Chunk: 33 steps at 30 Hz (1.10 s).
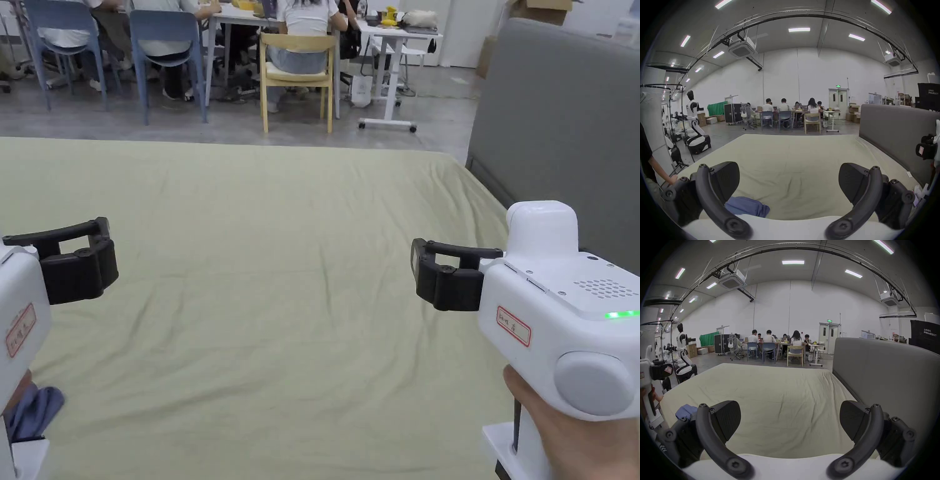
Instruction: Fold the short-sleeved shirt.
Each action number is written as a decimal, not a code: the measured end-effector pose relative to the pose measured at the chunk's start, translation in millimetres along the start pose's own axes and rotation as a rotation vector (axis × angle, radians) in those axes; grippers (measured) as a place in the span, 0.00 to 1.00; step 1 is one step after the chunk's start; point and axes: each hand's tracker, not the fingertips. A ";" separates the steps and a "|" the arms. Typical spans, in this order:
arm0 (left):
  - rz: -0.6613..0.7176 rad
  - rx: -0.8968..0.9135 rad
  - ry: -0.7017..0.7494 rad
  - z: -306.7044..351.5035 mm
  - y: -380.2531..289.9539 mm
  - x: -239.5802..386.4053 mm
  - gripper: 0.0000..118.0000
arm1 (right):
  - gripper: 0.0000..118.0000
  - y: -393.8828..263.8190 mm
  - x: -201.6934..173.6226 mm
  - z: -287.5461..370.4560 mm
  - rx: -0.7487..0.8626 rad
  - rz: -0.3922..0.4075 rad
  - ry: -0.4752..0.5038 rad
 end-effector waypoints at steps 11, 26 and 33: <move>0.031 0.011 -0.035 -1.1 0.9 -2.4 1.00 | 1.00 -0.2 0.1 -1.6 -0.014 -0.008 0.018; 0.045 0.034 -0.037 1.0 4.1 -8.1 1.00 | 1.00 0.7 4.7 -1.7 -0.017 -0.031 0.030; 0.021 0.033 -0.051 -0.7 2.9 -5.5 1.00 | 1.00 -0.3 2.6 -5.8 -0.026 -0.024 0.020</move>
